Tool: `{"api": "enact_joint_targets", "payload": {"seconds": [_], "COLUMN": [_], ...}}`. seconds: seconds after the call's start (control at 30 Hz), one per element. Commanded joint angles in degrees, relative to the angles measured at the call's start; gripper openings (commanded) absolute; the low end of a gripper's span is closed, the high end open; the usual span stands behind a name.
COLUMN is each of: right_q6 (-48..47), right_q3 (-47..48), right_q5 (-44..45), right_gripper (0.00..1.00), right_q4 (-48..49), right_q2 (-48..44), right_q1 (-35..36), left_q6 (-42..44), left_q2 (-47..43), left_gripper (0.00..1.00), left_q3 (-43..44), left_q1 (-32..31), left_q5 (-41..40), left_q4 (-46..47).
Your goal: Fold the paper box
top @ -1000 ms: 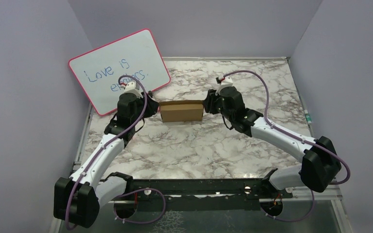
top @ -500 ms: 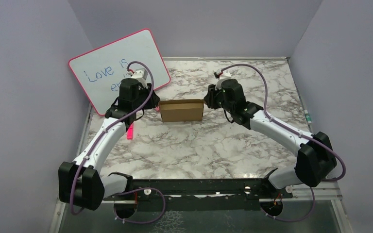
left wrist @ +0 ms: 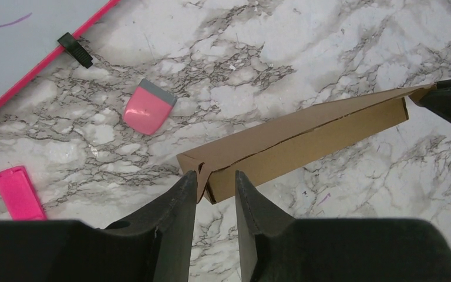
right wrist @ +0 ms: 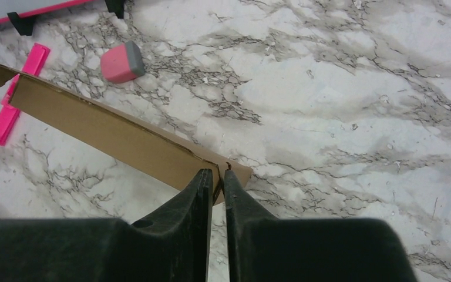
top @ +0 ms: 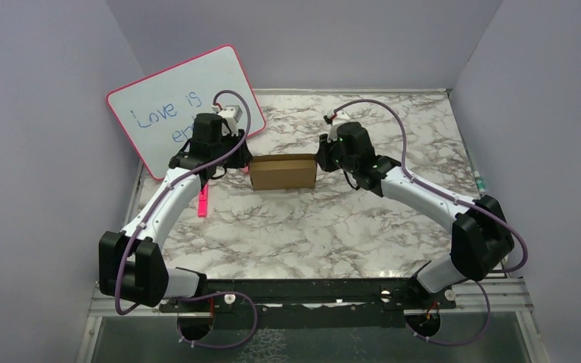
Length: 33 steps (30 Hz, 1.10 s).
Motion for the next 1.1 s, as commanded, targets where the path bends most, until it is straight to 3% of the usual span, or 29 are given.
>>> {"api": "enact_joint_targets", "payload": {"seconds": [0.0,0.27,0.7,1.07], "right_q6": [-0.32,0.96,4.72,10.84], "right_q3": [2.46,3.11,2.98,-0.25], "right_q5": [-1.75,-2.72,-4.97,-3.42], "right_gripper": [0.15,0.03,0.01,0.01], "right_q4": [-0.89,-1.32,-0.73,0.85], "right_q2": [0.32,0.56,1.54,0.17], "right_q1": [-0.32,-0.33,-0.34,-0.21], "left_q6": [2.45,1.74,-1.20,-5.38], "left_q2": [1.71,2.84,3.60,1.10], "left_gripper": [0.31,0.26,0.17,0.07], "left_q3": [2.62,3.46,3.18,-2.02], "left_q1": [0.44,0.45,0.40,0.09], "left_q5": [3.14,4.98,4.86,0.80], "left_q4": [-2.70,-2.91,-2.61,1.78]}}
